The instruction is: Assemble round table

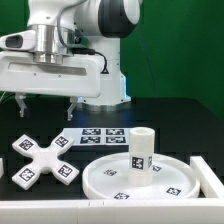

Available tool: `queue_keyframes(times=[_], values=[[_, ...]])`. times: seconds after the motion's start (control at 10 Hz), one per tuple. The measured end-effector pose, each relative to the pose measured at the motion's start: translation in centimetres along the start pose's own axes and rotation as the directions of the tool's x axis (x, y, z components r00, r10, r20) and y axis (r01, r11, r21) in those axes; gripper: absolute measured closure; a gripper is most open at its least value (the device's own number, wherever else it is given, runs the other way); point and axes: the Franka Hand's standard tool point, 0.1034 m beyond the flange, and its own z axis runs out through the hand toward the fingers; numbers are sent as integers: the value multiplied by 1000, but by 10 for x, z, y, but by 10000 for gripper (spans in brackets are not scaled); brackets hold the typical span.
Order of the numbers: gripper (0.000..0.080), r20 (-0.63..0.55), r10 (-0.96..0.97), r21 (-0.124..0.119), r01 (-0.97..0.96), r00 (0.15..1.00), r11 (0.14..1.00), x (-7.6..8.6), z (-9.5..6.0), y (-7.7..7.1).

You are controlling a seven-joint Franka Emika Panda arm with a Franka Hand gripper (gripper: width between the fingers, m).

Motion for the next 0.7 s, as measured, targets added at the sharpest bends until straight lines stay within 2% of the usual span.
queue_keyframes(times=[0.1,0.2,0.3,0.4,0.5,0.6,0.7], values=[[150,20,-28,19,28,999,999,15,-1,0],[150,21,-55,19,54,998,998,31,-2,2],[150,67,-98,46,95,993,994,43,-2,-3],[150,118,-142,67,135,983,989,46,4,-7],[150,143,-140,73,130,980,989,39,10,-10],[150,174,-134,91,120,975,989,39,8,-14],[150,152,-135,79,124,979,989,42,8,-11]])
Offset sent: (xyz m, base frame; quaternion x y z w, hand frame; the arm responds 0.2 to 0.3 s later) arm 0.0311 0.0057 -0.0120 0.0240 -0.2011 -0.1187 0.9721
